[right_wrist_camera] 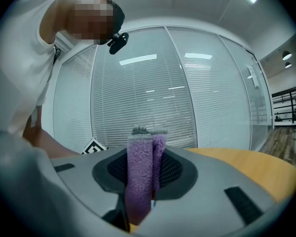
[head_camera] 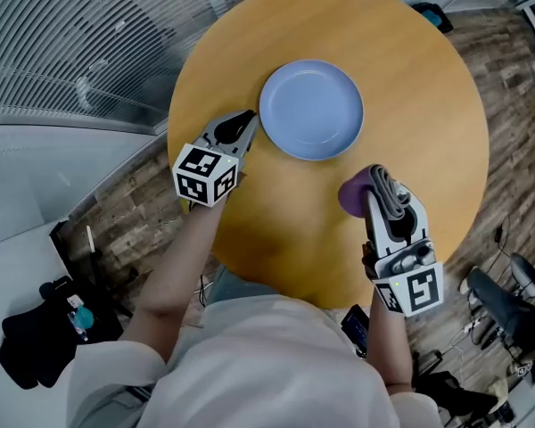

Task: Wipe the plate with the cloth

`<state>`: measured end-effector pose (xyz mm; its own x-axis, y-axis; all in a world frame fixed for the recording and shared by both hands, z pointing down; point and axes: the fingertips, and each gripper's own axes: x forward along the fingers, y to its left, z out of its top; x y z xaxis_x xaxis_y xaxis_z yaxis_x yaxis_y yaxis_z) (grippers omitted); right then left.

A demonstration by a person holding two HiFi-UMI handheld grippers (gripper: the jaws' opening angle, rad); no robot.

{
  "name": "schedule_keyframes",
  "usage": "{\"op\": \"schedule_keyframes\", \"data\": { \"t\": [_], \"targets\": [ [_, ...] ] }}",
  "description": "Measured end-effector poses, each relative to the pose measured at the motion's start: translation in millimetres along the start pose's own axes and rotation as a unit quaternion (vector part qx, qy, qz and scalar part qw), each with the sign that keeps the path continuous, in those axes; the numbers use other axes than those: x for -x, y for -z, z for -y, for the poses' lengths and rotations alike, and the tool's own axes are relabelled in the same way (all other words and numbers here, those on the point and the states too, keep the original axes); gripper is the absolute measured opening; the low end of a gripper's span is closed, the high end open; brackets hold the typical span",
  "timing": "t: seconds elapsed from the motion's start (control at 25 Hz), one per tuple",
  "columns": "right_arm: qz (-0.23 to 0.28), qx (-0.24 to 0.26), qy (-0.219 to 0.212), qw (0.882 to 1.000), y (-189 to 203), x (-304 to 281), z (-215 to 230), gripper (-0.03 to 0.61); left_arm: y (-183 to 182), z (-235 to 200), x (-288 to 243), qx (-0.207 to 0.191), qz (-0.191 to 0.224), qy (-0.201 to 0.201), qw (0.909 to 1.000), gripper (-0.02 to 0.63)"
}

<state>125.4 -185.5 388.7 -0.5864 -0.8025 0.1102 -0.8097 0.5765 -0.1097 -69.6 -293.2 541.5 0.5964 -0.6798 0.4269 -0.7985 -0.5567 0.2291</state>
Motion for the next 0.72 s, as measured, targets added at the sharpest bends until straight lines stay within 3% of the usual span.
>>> {"op": "schedule_keyframes", "data": {
  "t": [0.16, 0.44, 0.72],
  "targets": [
    [-0.001, -0.007, -0.003, 1.000, 3.3, -1.6, 5.4, 0.104, 12.8, -7.6, -17.0, 0.024, -0.017, -0.003, 0.9996, 0.025],
    [-0.005, -0.014, -0.005, 1.000, 11.0, -3.7, 16.3, 0.104, 38.1, -25.5, -46.9, 0.077, -0.056, -0.008, 0.9955, 0.127],
    [-0.005, -0.020, -0.002, 1.000, 14.4, -2.6, 23.8, 0.104, 63.2, -36.3, -70.1, 0.122, -0.102, -0.010, 0.9872, 0.155]
  ]
}}
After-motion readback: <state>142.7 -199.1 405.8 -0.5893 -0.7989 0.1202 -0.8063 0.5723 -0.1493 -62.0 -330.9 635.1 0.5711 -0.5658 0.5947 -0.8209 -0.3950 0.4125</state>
